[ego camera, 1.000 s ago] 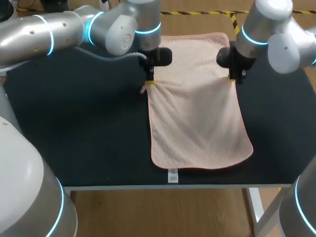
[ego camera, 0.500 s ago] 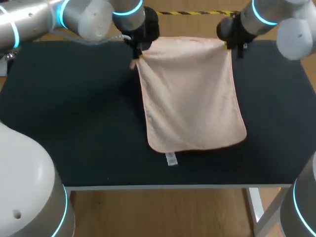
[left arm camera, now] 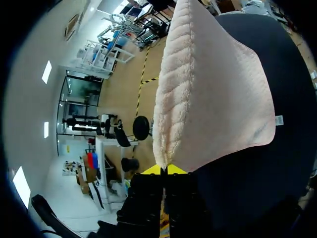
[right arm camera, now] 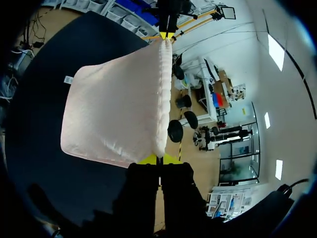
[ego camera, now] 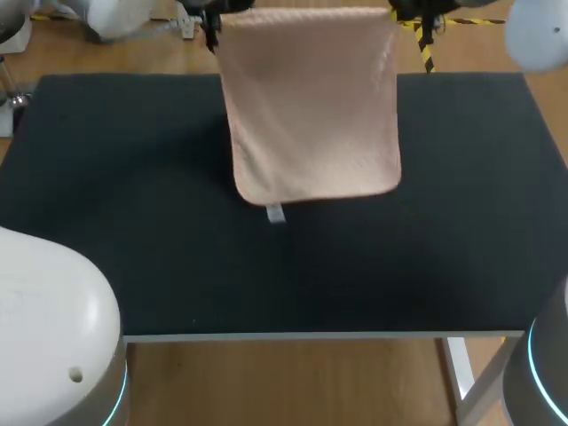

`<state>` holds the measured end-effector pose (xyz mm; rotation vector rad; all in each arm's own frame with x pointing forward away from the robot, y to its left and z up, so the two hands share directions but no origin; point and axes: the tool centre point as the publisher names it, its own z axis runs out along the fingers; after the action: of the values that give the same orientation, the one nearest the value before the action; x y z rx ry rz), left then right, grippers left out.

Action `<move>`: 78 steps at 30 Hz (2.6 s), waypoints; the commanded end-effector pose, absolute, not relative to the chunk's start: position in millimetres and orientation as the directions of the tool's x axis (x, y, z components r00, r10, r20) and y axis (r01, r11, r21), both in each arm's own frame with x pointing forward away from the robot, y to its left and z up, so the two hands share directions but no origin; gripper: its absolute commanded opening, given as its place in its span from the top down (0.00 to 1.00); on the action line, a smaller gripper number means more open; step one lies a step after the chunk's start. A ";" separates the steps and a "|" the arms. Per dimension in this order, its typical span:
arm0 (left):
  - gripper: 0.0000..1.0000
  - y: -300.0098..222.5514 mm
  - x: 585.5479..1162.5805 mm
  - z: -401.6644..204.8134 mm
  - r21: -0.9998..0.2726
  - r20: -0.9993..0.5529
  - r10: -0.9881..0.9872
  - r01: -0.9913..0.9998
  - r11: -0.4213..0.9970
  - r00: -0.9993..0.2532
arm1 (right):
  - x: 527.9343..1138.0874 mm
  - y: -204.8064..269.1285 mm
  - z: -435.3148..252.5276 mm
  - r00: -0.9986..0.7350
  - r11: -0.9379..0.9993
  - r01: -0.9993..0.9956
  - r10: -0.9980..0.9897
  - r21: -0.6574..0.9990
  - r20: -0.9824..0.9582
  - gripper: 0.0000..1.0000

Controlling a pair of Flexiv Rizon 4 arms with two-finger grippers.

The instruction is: Fold the towel

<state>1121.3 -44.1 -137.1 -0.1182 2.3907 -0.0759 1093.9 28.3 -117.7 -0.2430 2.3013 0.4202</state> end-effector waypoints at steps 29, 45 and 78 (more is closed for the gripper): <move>1.00 -26.1 1029.9 -83.2 -0.080 -0.690 -0.130 -0.104 0.991 -0.712 | 1046.7 44.2 -82.6 -0.627 0.906 -0.372 -0.086 0.200 -0.774 1.00; 1.00 -33.7 941.0 -124.7 -0.086 -0.564 -0.156 -0.130 0.988 -0.811 | 953.7 36.4 -135.6 -0.761 0.892 -0.391 -0.173 0.229 -0.625 1.00; 1.00 -49.2 919.8 -270.8 -0.044 -0.183 -0.195 -0.190 0.981 -0.964 | 921.2 27.4 -300.1 -0.908 0.951 -0.258 -0.179 0.170 -0.378 1.00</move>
<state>903.8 -45.0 -253.9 -0.2787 2.8916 -0.0434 908.6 19.1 -282.6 -0.3279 2.7354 0.3153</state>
